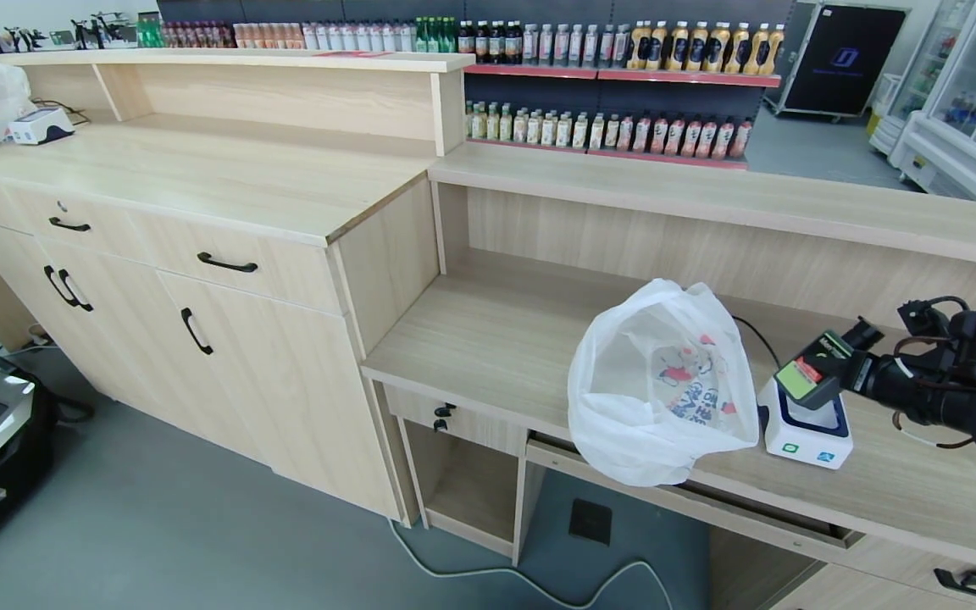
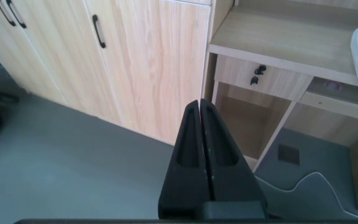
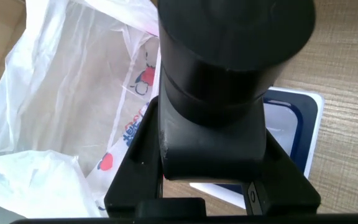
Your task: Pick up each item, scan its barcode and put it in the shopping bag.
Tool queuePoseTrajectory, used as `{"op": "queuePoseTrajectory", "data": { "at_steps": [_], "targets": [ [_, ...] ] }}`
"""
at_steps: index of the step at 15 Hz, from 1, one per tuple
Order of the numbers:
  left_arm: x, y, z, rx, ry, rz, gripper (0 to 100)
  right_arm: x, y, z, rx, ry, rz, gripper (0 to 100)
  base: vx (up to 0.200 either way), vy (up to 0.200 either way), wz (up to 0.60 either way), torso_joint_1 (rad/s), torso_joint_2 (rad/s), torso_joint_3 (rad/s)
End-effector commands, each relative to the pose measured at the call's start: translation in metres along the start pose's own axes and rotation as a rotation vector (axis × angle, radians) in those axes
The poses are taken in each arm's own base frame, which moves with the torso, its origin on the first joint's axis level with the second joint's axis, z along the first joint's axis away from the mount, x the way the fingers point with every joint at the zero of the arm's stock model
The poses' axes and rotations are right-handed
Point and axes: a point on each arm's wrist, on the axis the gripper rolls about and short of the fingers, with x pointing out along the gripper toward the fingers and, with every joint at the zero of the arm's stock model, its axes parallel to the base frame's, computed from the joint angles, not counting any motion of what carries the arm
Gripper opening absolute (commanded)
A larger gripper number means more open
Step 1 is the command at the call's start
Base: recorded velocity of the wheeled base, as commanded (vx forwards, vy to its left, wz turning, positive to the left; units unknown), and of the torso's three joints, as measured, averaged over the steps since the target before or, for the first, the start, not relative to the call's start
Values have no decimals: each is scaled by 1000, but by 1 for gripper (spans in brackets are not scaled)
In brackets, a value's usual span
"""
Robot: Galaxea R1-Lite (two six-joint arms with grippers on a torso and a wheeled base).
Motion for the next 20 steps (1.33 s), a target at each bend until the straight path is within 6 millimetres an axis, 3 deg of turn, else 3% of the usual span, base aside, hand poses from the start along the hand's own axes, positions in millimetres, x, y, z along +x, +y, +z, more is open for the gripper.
{"op": "queuePoseTrajectory", "data": {
  "at_steps": [1,20],
  "targets": [
    [0,0,0,0,0,0,0,2,-2,-1,2,3,-1,0,0,0,0,0,0,0],
    [0,0,0,0,0,0,0,-3,3,5,-12,-17,-2,0,0,0,0,0,0,0]
  ]
}}
